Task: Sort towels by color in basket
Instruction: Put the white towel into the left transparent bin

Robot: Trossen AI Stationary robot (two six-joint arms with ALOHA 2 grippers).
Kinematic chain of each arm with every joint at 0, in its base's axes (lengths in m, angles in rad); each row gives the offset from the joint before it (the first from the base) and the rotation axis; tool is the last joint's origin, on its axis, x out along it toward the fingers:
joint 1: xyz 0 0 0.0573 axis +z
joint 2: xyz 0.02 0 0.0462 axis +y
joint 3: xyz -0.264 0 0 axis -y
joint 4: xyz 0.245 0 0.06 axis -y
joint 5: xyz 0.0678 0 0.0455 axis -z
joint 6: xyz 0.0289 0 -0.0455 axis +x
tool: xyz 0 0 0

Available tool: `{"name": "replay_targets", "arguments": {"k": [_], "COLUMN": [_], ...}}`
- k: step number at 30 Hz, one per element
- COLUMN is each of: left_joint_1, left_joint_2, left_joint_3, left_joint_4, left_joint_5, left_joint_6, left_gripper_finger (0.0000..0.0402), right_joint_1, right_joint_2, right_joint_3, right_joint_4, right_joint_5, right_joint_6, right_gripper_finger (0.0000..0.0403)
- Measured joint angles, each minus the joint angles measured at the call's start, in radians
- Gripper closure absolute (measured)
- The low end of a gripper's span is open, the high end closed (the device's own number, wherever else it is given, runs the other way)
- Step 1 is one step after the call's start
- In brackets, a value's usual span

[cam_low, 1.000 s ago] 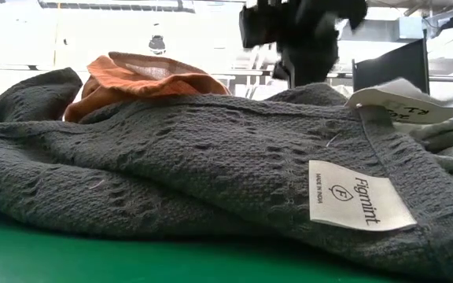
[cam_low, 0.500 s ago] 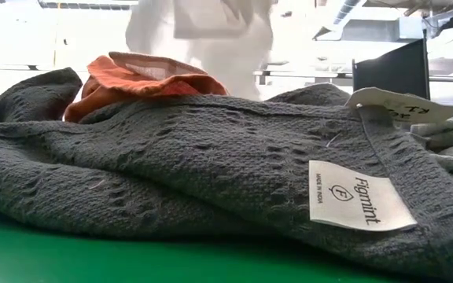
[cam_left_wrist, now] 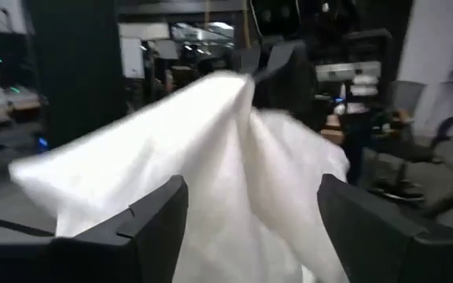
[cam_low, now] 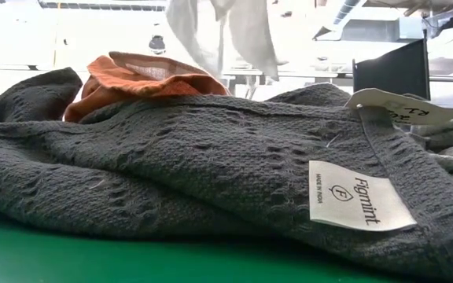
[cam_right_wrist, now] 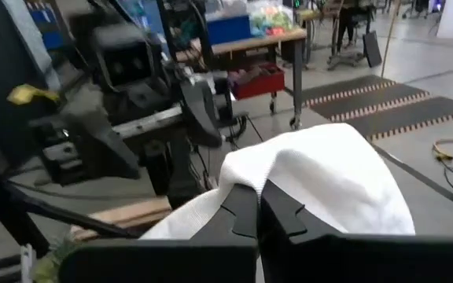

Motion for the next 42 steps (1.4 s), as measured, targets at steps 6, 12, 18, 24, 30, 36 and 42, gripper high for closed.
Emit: {"name": "replay_targets", "arguments": {"k": [6,12,18,24,30,36,42], "left_joint_1": [0.036,0.079,0.135,0.144,0.140,0.156,0.235], "left_joint_2": [0.107,0.194,0.243,0.265,0.221,0.173,0.116], "left_joint_3": [0.000,0.000,0.000,0.000,0.000,0.000,0.000], "left_joint_4": [0.117,0.170,0.214,0.219,0.190,0.132,-0.006], "left_joint_5": [-0.041,-0.047,-0.047,-0.036,-0.029,-0.041,-0.072], "left_joint_6": [0.105,0.086,0.065,0.044,0.044,0.025,-0.063], "left_gripper_finger": [0.0102,0.0101,0.0101,0.0120,0.0243,0.0388,0.0396], "right_joint_1": [-0.010,-0.016,-0.018,-0.017,-0.026,-0.036,-0.046], "right_joint_2": [0.064,0.089,0.097,0.079,0.048,0.039,0.028], "right_joint_3": [0.000,-0.001,0.000,0.000,0.000,0.000,0.000], "right_joint_4": [0.048,0.115,0.221,0.274,0.210,0.146,0.033], "right_joint_5": [-0.051,-0.115,-0.212,-0.215,-0.214,-0.210,-0.210], "right_joint_6": [-0.001,-0.002,0.011,0.011,0.008,0.003,0.016], "right_gripper_finger": [0.0386,0.0386,0.0386,0.0386,0.0361,0.0327,0.0258]}}
